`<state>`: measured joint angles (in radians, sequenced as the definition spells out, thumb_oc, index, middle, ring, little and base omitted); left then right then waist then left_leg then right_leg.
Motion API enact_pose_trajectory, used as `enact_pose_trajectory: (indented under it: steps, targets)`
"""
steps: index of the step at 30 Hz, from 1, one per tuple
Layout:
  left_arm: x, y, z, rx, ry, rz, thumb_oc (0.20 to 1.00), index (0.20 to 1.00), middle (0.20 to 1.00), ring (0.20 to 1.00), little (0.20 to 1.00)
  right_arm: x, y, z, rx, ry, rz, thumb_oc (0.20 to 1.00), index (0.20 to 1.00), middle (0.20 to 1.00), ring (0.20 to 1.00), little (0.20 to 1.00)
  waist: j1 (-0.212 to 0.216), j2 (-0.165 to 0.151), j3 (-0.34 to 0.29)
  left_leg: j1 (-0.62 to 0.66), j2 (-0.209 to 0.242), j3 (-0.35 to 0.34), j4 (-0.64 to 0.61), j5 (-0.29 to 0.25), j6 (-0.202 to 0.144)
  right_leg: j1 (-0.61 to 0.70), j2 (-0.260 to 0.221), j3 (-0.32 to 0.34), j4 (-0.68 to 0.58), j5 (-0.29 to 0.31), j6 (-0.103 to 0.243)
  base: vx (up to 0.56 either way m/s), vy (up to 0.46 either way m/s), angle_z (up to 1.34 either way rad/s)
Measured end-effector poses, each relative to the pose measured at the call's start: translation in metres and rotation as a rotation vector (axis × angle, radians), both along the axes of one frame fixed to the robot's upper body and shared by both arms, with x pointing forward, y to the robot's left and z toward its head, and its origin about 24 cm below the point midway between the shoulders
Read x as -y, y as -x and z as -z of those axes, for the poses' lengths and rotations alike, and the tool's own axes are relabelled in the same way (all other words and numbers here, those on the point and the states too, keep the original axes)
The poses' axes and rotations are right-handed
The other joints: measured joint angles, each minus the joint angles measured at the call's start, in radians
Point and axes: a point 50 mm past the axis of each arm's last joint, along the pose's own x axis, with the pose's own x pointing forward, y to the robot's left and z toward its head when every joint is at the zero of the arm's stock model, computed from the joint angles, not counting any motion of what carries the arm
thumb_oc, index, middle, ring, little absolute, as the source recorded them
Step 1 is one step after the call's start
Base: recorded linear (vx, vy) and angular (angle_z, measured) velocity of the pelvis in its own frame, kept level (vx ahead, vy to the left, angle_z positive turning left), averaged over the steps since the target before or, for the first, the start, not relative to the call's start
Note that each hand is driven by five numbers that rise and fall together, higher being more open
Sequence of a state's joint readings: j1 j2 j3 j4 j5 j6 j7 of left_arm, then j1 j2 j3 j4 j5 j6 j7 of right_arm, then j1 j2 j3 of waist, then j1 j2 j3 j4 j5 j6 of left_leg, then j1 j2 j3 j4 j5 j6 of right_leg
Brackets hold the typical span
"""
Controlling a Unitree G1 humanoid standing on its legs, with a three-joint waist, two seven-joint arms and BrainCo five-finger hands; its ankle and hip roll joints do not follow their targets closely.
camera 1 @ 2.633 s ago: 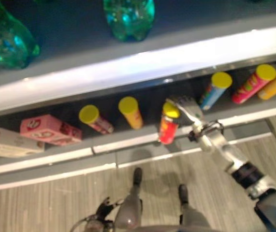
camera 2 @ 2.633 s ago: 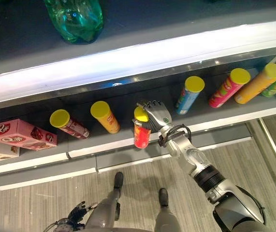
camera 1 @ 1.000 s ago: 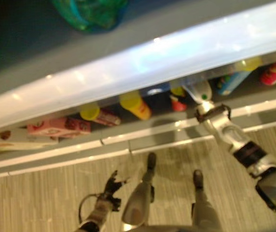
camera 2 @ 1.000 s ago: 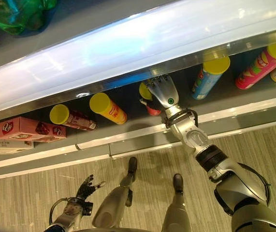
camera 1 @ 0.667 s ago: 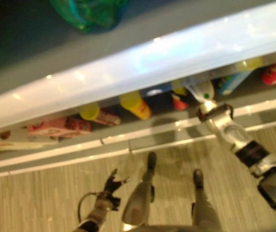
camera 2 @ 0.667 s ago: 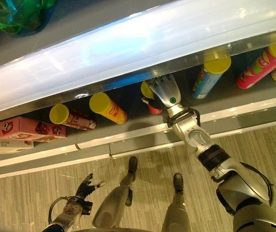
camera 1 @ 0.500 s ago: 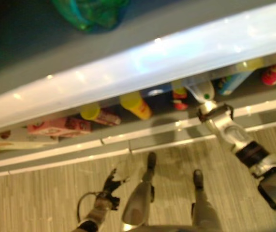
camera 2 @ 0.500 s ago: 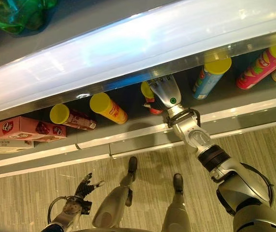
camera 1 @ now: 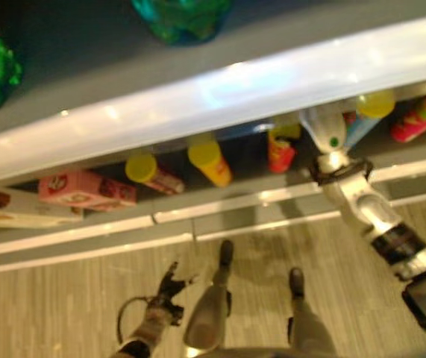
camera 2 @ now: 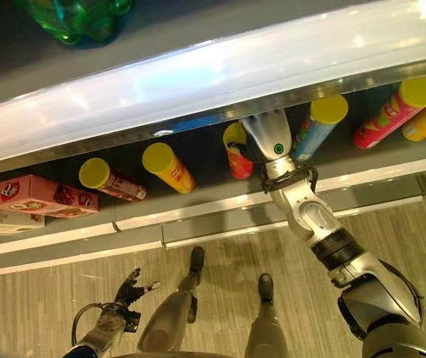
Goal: Put the goods on the table back onto the shelves and tidy them up.
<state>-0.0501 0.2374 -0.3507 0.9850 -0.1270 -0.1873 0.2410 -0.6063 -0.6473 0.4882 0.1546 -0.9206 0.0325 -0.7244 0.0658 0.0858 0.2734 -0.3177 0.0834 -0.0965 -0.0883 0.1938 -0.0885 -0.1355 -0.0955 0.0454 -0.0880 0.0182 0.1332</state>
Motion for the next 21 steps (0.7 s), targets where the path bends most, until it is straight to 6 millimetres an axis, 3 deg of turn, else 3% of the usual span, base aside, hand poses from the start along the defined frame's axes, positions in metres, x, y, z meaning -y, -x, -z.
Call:
enact_pose_trajectory:
  steps: [3, 9, 10, 12, 13, 14, 15, 16, 17, 19, 20, 21]
  targets:
    - [-0.002, 0.002, 0.001, -0.019, -0.019, 0.012, 1.000, 1.000, 1.000, 1.000, 1.000, 0.013, 0.013, 0.018, -0.046, -0.035, 0.027, 1.000, 1.000, 1.000, 1.000, 1.000, -0.011, -0.026, -0.007, 0.022, 0.000, 0.002, 0.000, -0.001, 0.000, 0.021, 0.000, 0.002, 0.000, 0.000, 0.000, 0.04, 0.000, -0.02]
    - [-0.019, 0.016, 0.008, -0.092, -0.043, -0.074, 1.000, 1.000, 1.000, 1.000, 1.000, 0.041, 0.059, 0.083, -0.269, -0.083, 0.090, 1.000, 1.000, 1.000, 1.000, 1.000, -0.068, -0.109, -0.037, 0.101, 0.005, 0.033, 0.000, -0.023, 0.004, 0.081, -0.003, 0.031, 0.000, -0.003, -0.004, 0.06, 0.044, -0.18]
    - [-0.024, 0.022, 0.011, -0.112, -0.048, -0.100, 1.000, 1.000, 1.000, 1.000, 1.000, 0.044, 0.071, 0.100, -0.345, -0.104, 0.097, 1.000, 1.000, 1.000, 1.000, 1.000, -0.087, -0.133, -0.052, 0.131, 0.006, 0.056, 0.000, -0.044, 0.000, 0.084, -0.005, 0.062, 0.002, -0.005, -0.007, 0.01, 0.057, -0.58]
    - [-0.029, 0.036, 0.015, -0.145, -0.048, -0.138, 1.000, 1.000, 1.000, 1.000, 1.000, 0.046, 0.077, 0.111, -0.397, -0.122, 0.095, 1.000, 1.000, 1.000, 1.000, 1.000, -0.093, -0.152, -0.065, 0.172, 0.008, 0.107, -0.001, -0.055, 0.009, 0.097, -0.008, 0.128, 0.000, 0.001, 0.000, -0.09, 0.101, -0.93]
    - [-0.028, 0.030, 0.013, -0.131, -0.049, -0.134, 1.000, 1.000, 1.000, 1.000, 1.000, 0.045, 0.080, 0.117, -0.422, -0.141, 0.104, 1.000, 1.000, 1.000, 1.000, 1.000, -0.118, -0.167, -0.063, 0.179, 0.002, 0.098, 0.039, -0.068, -0.006, 0.067, -0.007, 0.158, 0.029, 0.007, 0.002, -0.14, 0.262, -1.42]
    - [-0.035, 0.037, 0.014, -0.144, -0.052, -0.176, 1.000, 1.000, 1.000, 1.000, 1.000, 0.044, 0.077, 0.126, -0.460, -0.172, 0.117, 1.000, 1.000, 1.000, 1.000, 1.000, -0.082, -0.188, -0.075, 0.185, -0.031, -0.025, 0.111, -0.160, -0.007, 0.039, -0.003, 0.232, 0.077, -0.010, -0.002, -0.08, 0.291, -1.53]
    - [-0.030, 0.035, 0.016, -0.151, -0.047, -0.168, 1.000, 1.000, 1.000, 1.000, 1.000, 0.043, 0.086, 0.137, -0.515, -0.200, 0.128, 1.000, 1.000, 1.000, 1.000, 1.000, -0.088, -0.190, -0.082, 0.197, -0.071, -0.107, 0.170, -0.245, 0.032, 0.026, 0.005, 0.307, 0.089, 0.001, 0.015, -0.10, 0.431, -1.79]
    - [-0.031, 0.034, 0.016, -0.151, -0.046, -0.180, 1.000, 1.000, 1.000, 1.000, 1.000, 0.044, 0.088, 0.147, -0.548, -0.220, 0.147, 1.000, 1.000, 1.000, 1.000, 1.000, -0.086, -0.207, -0.085, 0.214, -0.129, -0.247, 0.197, -0.284, 0.052, 0.018, -0.010, 0.347, 0.112, -0.006, 0.018, -0.05, 0.362, -1.95]
    - [-0.026, 0.034, 0.018, -0.174, -0.038, -0.160, 1.000, 1.000, 1.000, 1.000, 1.000, 0.051, 0.099, 0.179, -0.685, -0.296, 0.240, 1.000, 1.000, 1.000, 1.000, 1.000, -0.118, -0.209, -0.100, 0.226, -0.190, -0.272, 0.265, -0.320, 0.097, 0.024, -0.007, 0.435, 0.114, 0.005, 0.034, -0.05, 0.384, -1.65]
    - [-0.013, 0.014, 0.013, -0.122, -0.005, -0.124, 1.000, 1.000, 1.000, 1.000, 1.000, 0.075, 0.127, 0.215, -0.872, -0.346, 0.399, 1.000, 1.000, 1.000, 1.000, 1.000, -0.181, -0.202, -0.123, 0.207, -0.218, -0.232, 0.340, -0.356, 0.115, 0.024, -0.024, 0.444, 0.106, -0.004, 0.031, -0.07, 0.268, -0.92]
    - [-0.009, 0.008, 0.012, -0.112, -0.006, -0.092, 1.000, 1.000, 1.000, 1.000, 1.000, 0.086, 0.145, 0.233, -0.946, -0.389, 0.480, 1.000, 1.000, 1.000, 1.000, 1.000, -0.209, -0.207, -0.133, 0.202, -0.240, -0.196, 0.369, -0.370, 0.148, 0.015, -0.029, 0.473, 0.095, -0.008, 0.023, -0.09, 0.134, -0.77]
    - [-0.007, 0.010, 0.013, -0.113, 0.001, -0.080, 1.000, 1.000, 1.000, 1.000, 1.000, 0.093, 0.150, 0.246, -0.995, -0.446, 0.557, 1.000, 1.000, 1.000, 1.000, 1.000, -0.203, -0.207, -0.152, 0.200, -0.226, -0.166, 0.351, -0.358, 0.143, 0.003, -0.027, 0.506, 0.104, -0.001, 0.031, -0.15, 0.163, -1.50]
